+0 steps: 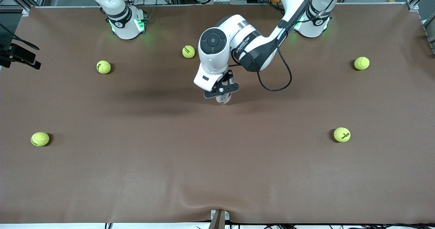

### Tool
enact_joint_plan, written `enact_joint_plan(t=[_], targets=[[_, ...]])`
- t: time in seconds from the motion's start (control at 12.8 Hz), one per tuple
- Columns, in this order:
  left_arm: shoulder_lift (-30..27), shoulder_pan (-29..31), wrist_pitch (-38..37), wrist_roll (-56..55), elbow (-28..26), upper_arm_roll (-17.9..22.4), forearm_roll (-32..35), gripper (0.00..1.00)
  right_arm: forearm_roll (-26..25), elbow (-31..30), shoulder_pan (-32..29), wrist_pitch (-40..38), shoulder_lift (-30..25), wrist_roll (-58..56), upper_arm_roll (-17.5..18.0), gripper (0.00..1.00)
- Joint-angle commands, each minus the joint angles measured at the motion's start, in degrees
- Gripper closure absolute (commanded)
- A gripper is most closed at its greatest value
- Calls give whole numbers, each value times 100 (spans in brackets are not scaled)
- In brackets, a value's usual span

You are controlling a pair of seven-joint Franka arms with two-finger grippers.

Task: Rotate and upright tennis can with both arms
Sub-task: 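Lower the upright can onto the table and open the left gripper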

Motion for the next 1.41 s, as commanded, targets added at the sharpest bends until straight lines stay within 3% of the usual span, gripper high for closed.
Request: enact_joint_plan(t=[0.0,0.24,0.63,0.78,1.1,1.25,1.33], targets=[[73,-61,91,-5,27,-15,113,100,-37,71,-28,-5,35,82,53,0],[205,-158,100,21,27,-6,140,99,-37,71,-36,-5,27,82,53,0],[240,-167,205,4,27,-15,140,73,-28,71,-45,-5,36,82,53,0],[197,-158,205,-58,27,-15,140,57,-28,71,-37,-5,36,82,53,0],[74,-140,196,-93,36,-32,52,49,-20,71,-45,-5,44,82,53,0],[21,-132,118,-171,28,-50,52,29,-11,62,-10,-14,44,82,53,0],[-66,-132,48,-242,27,-59,43,25,-11,71,-10,-14,53,82,53,0]])
